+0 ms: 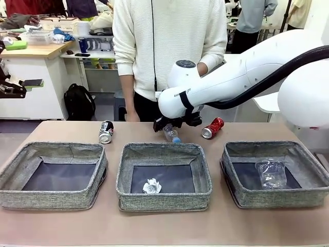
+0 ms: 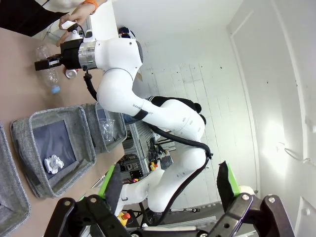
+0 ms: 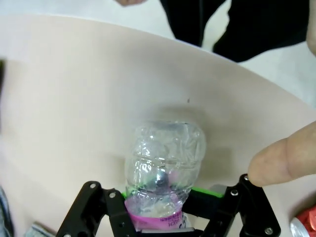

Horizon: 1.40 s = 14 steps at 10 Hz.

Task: Sort the waste into the appropriate baskets.
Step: Pick up the waste item pointed out by the person.

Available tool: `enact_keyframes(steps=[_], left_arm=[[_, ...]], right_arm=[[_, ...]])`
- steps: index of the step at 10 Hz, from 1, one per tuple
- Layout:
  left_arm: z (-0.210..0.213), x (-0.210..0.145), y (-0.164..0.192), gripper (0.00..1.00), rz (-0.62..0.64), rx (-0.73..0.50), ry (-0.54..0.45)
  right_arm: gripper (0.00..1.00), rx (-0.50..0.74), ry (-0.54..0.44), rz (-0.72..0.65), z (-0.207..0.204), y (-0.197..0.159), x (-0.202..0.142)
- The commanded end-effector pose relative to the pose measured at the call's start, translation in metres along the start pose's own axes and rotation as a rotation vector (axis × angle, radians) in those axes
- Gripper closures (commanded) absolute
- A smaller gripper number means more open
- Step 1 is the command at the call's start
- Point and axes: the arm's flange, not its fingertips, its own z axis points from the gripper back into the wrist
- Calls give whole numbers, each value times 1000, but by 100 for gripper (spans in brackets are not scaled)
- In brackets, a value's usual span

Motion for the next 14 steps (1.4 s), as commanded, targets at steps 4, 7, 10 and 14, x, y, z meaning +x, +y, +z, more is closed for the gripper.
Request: enact_keyframes(steps=[4,7,10,14], left_arm=[[1,-2,-2,0,-3,-4,9],[1,-2,-2,0,-3,-4,9],[1,-2,-2,0,-3,-4,9],[1,-2,-2,0,-3,-4,9]], right_arm=[[100,69,22,195,123,2,-33],[100,129,43,105,246,16,-94],[100,97,40,-351,325,34,-174],[100,92,70,-323,341,34,-173]])
